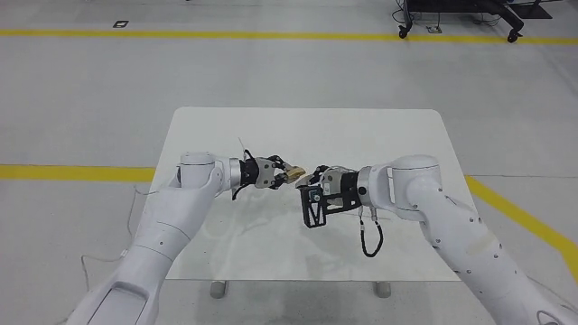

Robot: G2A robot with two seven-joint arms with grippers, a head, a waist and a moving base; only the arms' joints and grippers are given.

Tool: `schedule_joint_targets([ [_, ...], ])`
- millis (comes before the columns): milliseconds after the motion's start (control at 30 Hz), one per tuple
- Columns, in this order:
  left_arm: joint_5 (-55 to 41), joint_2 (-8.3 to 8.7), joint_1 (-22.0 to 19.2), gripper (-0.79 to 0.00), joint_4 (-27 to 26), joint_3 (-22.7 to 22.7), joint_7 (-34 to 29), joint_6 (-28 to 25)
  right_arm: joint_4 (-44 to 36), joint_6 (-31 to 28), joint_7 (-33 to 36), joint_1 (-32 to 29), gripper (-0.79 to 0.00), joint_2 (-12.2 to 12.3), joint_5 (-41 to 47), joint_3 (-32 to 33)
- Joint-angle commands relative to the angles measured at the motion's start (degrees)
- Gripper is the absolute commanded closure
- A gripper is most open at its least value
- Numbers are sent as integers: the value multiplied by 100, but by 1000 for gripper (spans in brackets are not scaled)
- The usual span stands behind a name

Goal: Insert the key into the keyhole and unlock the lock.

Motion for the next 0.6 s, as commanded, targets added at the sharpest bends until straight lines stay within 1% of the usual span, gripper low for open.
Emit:
schedule_joint_targets([
  [0, 19, 0, -2, 0, 4, 42, -5, -10, 3, 0, -58, 25, 0, 53, -131, -47],
  [267, 75, 14, -79, 0, 54, 172, -132, -28, 5, 0, -365, 132, 0, 241, -394, -193],
  [567, 289, 31, -107, 0, 9, 373, -198, -123, 187, 0, -638, 356, 0, 344, -497, -454],
])
